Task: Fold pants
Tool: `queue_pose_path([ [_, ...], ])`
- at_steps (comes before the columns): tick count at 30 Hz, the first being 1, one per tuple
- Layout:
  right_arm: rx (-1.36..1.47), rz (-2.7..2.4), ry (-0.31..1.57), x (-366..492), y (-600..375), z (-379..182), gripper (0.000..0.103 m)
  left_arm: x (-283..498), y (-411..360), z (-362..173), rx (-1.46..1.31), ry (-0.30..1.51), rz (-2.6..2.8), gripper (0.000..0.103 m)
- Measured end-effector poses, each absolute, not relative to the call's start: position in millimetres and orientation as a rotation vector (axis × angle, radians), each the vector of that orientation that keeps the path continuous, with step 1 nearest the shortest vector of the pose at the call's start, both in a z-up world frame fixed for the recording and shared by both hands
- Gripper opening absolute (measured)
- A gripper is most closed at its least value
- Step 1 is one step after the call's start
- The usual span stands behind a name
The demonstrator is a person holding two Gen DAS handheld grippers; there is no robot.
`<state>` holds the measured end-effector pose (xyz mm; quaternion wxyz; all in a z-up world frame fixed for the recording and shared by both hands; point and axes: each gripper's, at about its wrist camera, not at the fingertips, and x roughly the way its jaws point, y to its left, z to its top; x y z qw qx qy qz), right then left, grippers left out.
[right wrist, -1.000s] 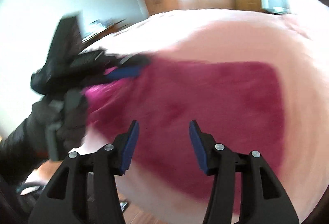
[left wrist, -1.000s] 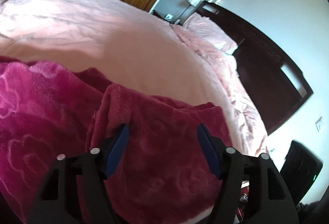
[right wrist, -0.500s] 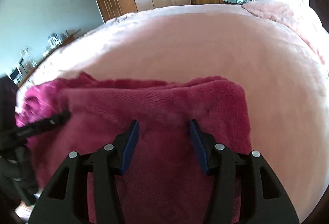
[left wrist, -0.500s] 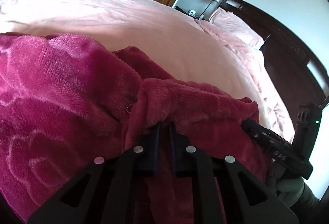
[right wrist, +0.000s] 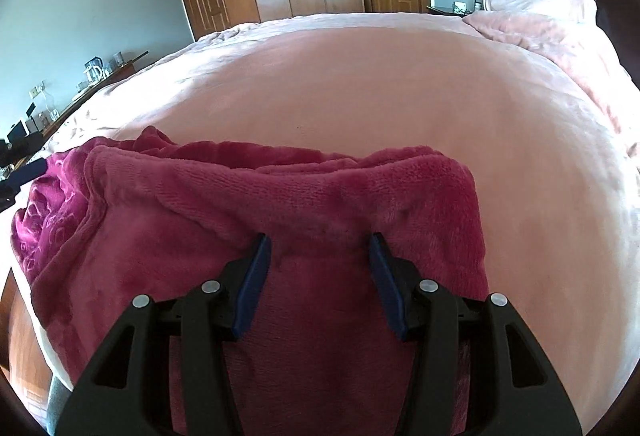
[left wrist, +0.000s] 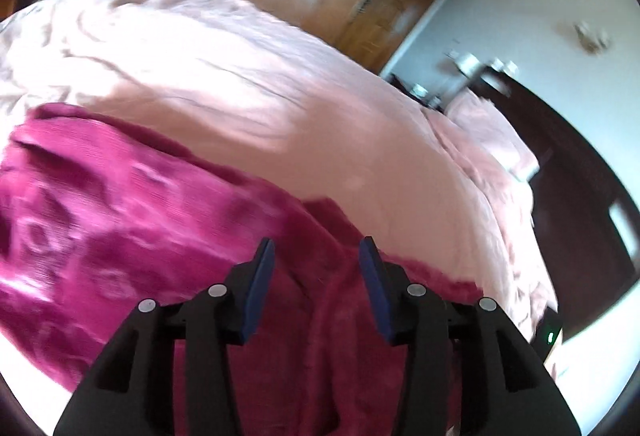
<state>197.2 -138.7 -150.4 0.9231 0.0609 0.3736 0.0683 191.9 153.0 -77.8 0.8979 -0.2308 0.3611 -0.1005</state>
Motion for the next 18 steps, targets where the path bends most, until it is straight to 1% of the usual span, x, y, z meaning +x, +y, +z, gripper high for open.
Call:
queue_pose_path([
  [2,0.138,0.133,0.77,196,-139,-148,0.053,192,171,-71,-0.449,0.74,-0.152,0.048],
  [4,0.151,0.126,0.772,194,-140,-144,0.054,186,197,-66,-0.419,0.726,-0.082,0.055],
  [12,0.189,0.089,0.753,185,-137,-131,0.054,151,295,-68,-0.473,0.692,0.087,0.063],
  [14,0.18,0.081,0.735,181,-133,-125,0.054,145,315,-71,-0.488,0.684,0.112,0.067],
  [16,0.171,0.078,0.721,178,-131,-119,0.054,138,336,-74,-0.512,0.667,0.142,0.075],
  [18,0.166,0.077,0.713,177,-127,-115,0.054,132,354,-79,-0.534,0.637,0.148,0.081],
])
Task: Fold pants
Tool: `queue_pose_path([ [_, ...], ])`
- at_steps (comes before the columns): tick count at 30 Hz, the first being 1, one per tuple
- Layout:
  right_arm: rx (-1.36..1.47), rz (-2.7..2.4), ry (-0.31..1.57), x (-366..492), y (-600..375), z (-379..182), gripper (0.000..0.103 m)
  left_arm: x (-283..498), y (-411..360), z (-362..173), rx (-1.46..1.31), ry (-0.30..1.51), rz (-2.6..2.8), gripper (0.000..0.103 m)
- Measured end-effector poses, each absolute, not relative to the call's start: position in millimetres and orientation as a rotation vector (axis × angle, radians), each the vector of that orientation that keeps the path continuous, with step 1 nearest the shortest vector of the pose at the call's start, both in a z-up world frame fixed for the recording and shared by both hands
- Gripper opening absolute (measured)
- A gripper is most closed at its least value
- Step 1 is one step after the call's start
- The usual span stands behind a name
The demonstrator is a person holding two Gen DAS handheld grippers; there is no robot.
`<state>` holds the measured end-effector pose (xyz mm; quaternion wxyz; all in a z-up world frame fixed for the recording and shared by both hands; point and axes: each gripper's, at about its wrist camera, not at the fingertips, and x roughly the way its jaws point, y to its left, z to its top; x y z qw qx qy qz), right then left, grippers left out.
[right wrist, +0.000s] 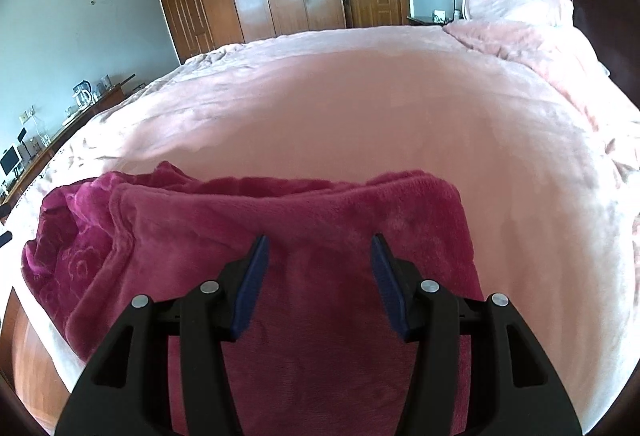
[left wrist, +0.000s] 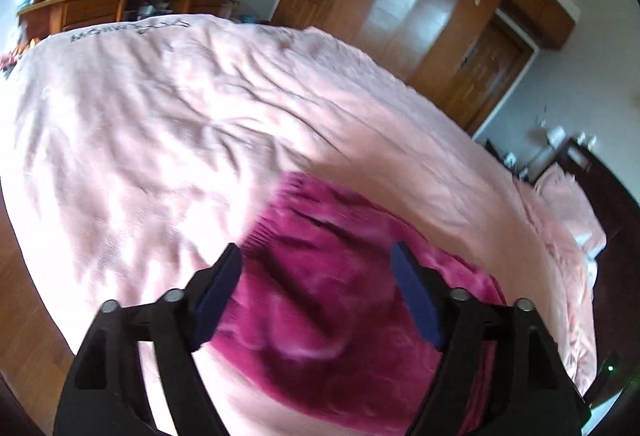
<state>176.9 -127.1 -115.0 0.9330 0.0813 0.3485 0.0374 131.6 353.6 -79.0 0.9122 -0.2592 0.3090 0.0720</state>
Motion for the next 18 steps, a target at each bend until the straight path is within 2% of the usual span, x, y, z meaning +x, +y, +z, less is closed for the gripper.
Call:
queue_pose_path([
  [7,0.143,0.082,0.688,171,-108,-102,0.054,140,386,-124,-0.572,0.684,0.107,0.085],
  [18,0.109,0.062,0.689,168,-96,-99,0.054,167,401,-183,-0.665,0.772,0.021,0.086],
])
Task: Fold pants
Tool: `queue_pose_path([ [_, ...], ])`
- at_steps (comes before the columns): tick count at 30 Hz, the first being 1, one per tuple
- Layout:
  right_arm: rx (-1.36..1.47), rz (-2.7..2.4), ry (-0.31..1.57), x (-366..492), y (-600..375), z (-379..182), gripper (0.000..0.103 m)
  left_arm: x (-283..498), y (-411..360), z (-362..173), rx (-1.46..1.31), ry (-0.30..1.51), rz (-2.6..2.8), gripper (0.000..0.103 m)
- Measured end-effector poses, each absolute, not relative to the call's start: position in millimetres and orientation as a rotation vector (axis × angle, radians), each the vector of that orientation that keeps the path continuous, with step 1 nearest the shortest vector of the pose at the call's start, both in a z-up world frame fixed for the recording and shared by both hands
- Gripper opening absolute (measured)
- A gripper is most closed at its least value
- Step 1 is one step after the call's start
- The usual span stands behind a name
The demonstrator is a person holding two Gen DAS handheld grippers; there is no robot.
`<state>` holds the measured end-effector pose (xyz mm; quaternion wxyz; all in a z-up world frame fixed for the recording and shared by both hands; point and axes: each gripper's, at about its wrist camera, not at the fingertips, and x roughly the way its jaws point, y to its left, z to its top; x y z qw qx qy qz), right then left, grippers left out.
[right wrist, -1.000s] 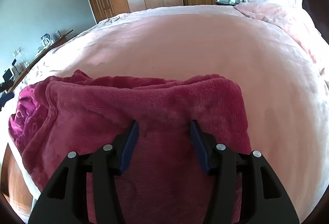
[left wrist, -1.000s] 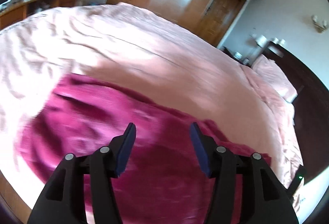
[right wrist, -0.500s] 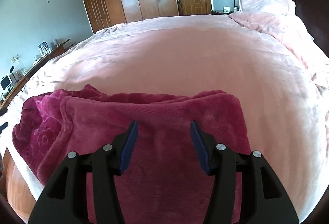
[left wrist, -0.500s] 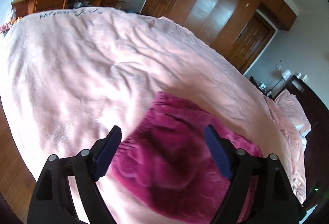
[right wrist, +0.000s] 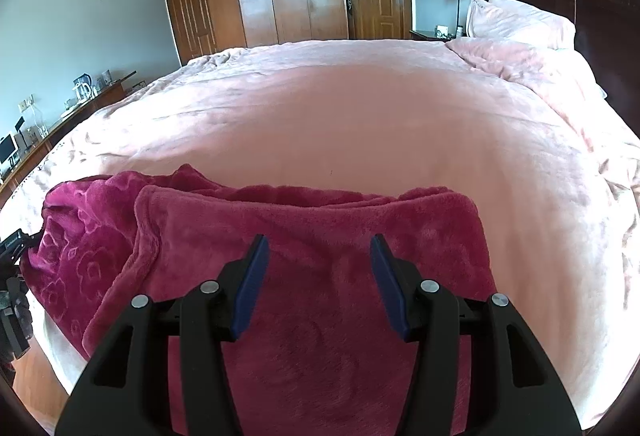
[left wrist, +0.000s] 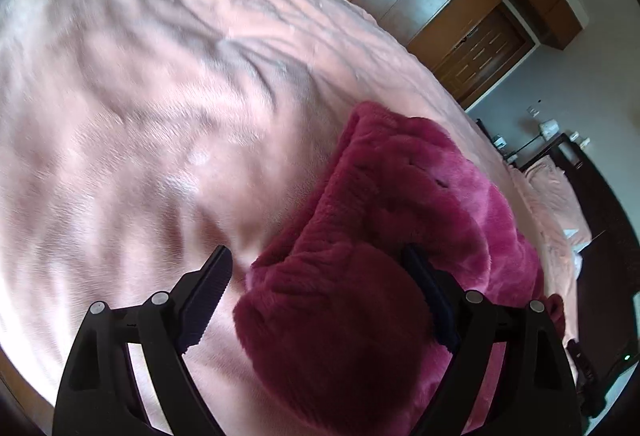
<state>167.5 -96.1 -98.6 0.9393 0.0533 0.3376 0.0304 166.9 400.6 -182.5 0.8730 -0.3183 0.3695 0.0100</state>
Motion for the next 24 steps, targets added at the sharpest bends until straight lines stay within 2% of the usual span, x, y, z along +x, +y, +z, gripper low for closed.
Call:
queue_pose_path([
  [2,0.103,0.062,0.693,168,-95,-99,0.054,172,401,-188,-0.702,0.771,-0.004,0.085],
  [5,0.096,0.061,0.697,167,-93,-100,0.054,180,401,-193,-0.768,0.765,-0.038,0.074],
  [7,0.09,0.059,0.692,166,-93,-99,0.054,182,400,-195,-0.796,0.756,-0.048,0.057],
  [10,0.084,0.055,0.681,165,-93,-98,0.054,182,399,-191,-0.81,0.749,-0.062,0.042],
  [13,0.081,0.053,0.671,162,-94,-97,0.054,176,396,-179,-0.777,0.737,-0.061,0.037],
  [24,0.117,0.047,0.64,148,-117,-92,0.054,159,354,-79,-0.637,0.601,-0.15,0.034],
])
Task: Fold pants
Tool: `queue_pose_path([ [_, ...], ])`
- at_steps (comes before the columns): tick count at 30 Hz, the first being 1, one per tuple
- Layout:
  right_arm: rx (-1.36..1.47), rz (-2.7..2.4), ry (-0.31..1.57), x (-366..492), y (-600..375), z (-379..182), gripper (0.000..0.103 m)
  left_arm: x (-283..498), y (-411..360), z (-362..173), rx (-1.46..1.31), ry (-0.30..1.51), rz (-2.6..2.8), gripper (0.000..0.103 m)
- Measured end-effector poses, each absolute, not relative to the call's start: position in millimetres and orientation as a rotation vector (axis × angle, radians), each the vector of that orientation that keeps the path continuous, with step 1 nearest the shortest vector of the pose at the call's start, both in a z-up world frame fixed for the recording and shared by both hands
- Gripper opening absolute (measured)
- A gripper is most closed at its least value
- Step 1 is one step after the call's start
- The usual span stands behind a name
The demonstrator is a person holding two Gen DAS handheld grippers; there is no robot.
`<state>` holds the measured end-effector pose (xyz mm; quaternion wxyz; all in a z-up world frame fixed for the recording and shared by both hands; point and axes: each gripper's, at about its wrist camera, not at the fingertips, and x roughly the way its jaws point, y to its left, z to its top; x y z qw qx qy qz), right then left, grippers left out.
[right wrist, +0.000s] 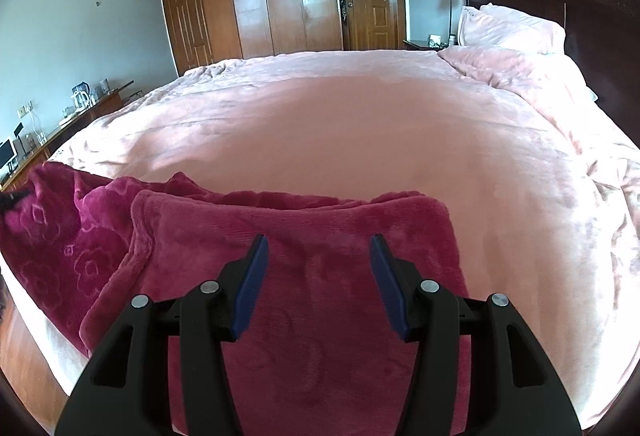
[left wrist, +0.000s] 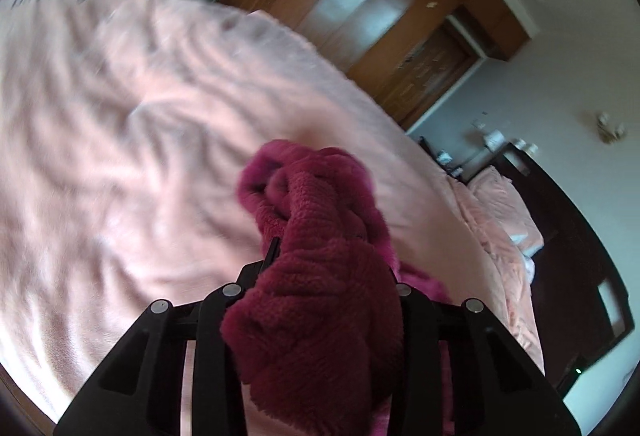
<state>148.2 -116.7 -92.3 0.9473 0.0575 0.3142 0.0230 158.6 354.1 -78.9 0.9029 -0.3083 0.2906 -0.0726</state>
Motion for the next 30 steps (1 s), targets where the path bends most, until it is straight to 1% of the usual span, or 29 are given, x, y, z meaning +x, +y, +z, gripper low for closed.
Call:
queue_pose_path([
  [9,0.144,0.06,0.636,144,-143,-91,0.054,145,257,15,-0.478,0.491,-0.315,0.033],
  [13,0.142,0.079,0.623,147,-156,-83,0.054,132,200,44,-0.374,0.449,-0.384,0.033],
  [17,0.144,0.078,0.626,147,-174,-82,0.054,121,130,60,-0.229,0.434,-0.461,0.033],
  [21,0.174,0.059,0.637,145,-199,-86,0.054,113,51,51,-0.072,0.452,-0.508,0.034],
  [23,0.19,0.052,0.647,144,-210,-90,0.054,113,15,36,-0.021,0.481,-0.512,0.034],
  [30,0.247,0.025,0.658,139,-241,-100,0.054,119,-78,-23,0.128,0.531,-0.419,0.035],
])
